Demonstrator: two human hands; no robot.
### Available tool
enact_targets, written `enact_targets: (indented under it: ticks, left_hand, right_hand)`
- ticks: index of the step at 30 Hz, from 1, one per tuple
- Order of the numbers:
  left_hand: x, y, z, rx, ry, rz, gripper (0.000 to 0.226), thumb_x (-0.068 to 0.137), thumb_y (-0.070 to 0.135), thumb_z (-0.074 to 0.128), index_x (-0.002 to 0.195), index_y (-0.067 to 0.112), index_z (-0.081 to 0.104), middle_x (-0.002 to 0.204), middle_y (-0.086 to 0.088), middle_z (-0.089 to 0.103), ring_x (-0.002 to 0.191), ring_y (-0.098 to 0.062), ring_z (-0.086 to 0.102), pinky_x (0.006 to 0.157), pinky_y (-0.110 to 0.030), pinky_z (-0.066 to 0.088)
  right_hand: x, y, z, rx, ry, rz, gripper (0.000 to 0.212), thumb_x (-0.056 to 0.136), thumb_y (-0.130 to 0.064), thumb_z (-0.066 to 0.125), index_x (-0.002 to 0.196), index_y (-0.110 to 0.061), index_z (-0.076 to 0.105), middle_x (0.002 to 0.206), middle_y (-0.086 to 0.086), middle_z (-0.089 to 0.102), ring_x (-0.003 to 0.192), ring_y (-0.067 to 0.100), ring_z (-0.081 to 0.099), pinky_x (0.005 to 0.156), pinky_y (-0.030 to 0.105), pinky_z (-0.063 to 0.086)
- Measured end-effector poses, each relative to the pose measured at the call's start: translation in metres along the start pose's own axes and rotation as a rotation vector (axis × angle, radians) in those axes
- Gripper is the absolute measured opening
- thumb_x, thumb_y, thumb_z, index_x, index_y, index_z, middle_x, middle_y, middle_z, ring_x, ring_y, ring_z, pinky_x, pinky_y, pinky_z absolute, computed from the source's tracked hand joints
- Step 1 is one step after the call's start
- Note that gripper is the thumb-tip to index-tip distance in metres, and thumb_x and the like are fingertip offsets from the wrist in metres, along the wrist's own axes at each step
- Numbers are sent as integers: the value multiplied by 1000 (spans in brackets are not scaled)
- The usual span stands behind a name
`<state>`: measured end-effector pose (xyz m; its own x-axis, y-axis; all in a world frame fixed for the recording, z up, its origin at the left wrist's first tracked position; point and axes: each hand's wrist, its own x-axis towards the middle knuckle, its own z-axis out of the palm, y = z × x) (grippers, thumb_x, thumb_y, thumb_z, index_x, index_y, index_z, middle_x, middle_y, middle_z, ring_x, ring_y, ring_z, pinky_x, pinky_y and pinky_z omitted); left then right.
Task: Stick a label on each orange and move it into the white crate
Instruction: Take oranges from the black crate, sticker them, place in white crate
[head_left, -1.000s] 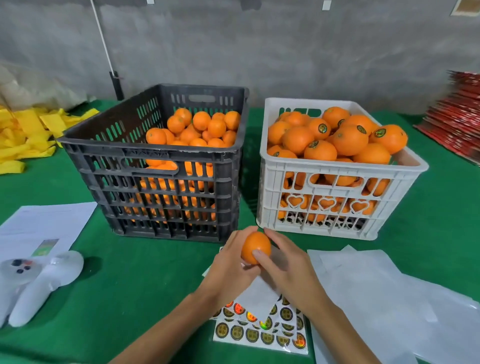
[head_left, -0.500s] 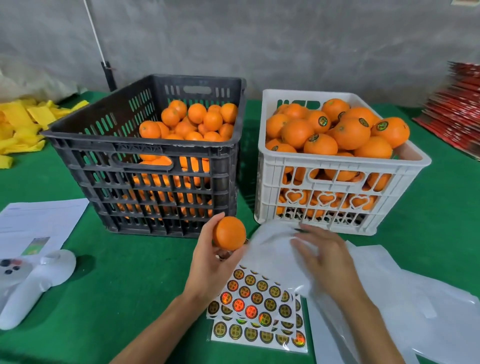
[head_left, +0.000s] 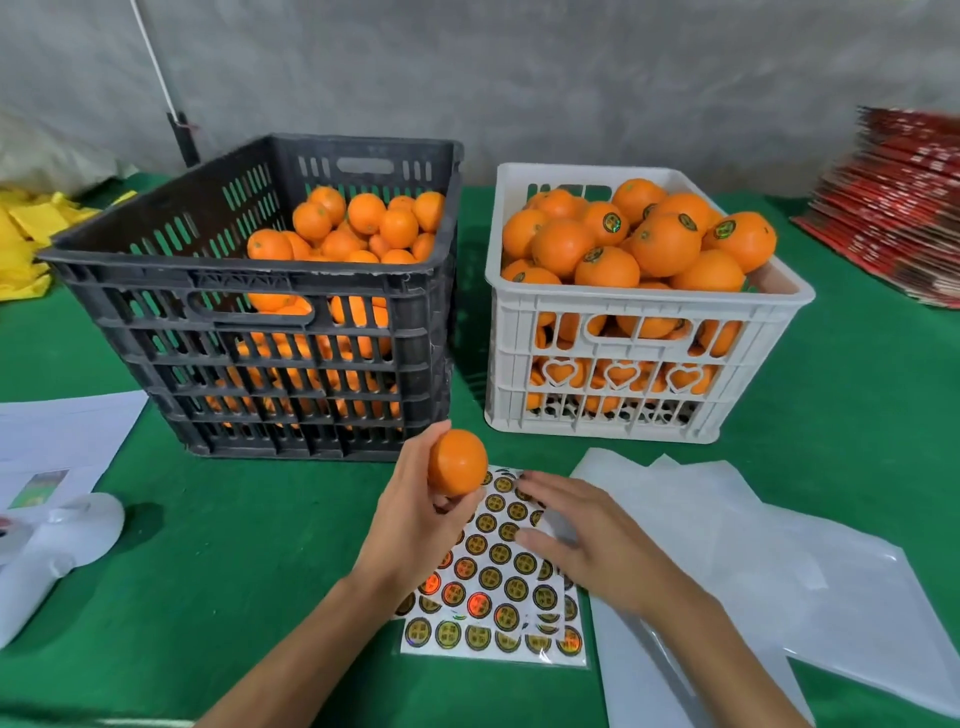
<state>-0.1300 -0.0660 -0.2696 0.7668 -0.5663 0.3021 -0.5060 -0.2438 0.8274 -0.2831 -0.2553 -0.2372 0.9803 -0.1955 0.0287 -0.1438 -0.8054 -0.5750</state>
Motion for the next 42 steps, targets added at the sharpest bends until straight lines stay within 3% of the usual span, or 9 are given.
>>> enact_targets:
  ticks: [5, 8, 13, 18, 22, 29, 34, 37, 42]
  left_hand:
    - [-3, 2, -2, 113, 39, 71, 85, 85, 47, 82, 143, 65, 23, 141, 42, 32, 115, 24, 48, 77, -5, 44]
    - [-3, 3, 0, 90, 34, 85, 83, 86, 44, 83, 144, 62, 25, 145, 34, 33, 116, 20, 51, 78, -7, 48]
    - [-8, -1, 10, -135, -53, 4, 82, 90, 45, 79, 153, 51, 27, 145, 29, 37, 124, -2, 58, 91, -25, 59]
    - [-6, -4, 9, -217, -46, -55, 85, 87, 59, 74, 154, 51, 23, 141, 28, 39, 115, -4, 66, 86, -11, 54]
    - [-5, -6, 11, -217, -63, -48, 84, 89, 53, 76, 154, 51, 23, 142, 29, 38, 114, -2, 66, 85, -10, 54]
    - [-5, -2, 9, -236, -45, -74, 83, 87, 58, 75, 152, 53, 25, 137, 33, 42, 111, -6, 68, 84, -17, 57]
    - [-5, -2, 9, -260, -47, -67, 84, 86, 57, 77, 152, 50, 26, 136, 36, 42, 115, -7, 67, 89, -28, 61]
    - [-5, -4, 10, -267, -52, -75, 86, 85, 56, 79, 153, 49, 27, 137, 33, 44, 117, -11, 67, 89, -37, 63]
    - [-4, -3, 10, -241, -65, -74, 87, 86, 53, 79, 154, 49, 25, 136, 30, 44, 117, -10, 66, 86, -31, 63]
  right_hand:
    - [-8, 12, -6, -127, -29, 65, 68, 105, -44, 45, 163, -37, 11, 168, -23, 7, 154, 3, 11, 125, 24, 12]
    - [-2, 2, -5, -71, -7, 16, 67, 101, -35, 51, 161, -36, 21, 168, -23, 11, 153, 2, 13, 127, 30, 15]
    - [20, -6, 7, -276, -105, -85, 82, 96, -71, 46, 162, -25, 28, 170, -12, 16, 154, 9, 15, 126, 31, 11]
    - [22, 7, 20, -251, -30, -96, 75, 96, -72, 35, 155, -27, 43, 163, -14, 35, 149, 8, 30, 121, 23, 17]
    - [26, 8, 20, -266, 43, -130, 54, 102, -57, 49, 144, -25, 60, 150, -11, 54, 137, 13, 48, 116, 32, 32]
    - [23, 9, 18, -211, 11, -135, 74, 89, -75, 50, 144, -27, 59, 151, -17, 51, 134, 6, 44, 115, 26, 31]
    - [23, 5, 22, -101, 79, -100, 64, 89, -70, 51, 133, -26, 69, 141, -18, 60, 123, 3, 47, 108, 24, 38]
    - [25, 5, 28, 38, 170, -53, 41, 92, -52, 68, 124, -27, 75, 131, -22, 65, 118, -1, 46, 104, 20, 38]
    - [30, 2, 30, 203, 230, 27, 20, 90, -33, 78, 109, -26, 82, 116, -25, 68, 115, -4, 48, 98, 10, 34]
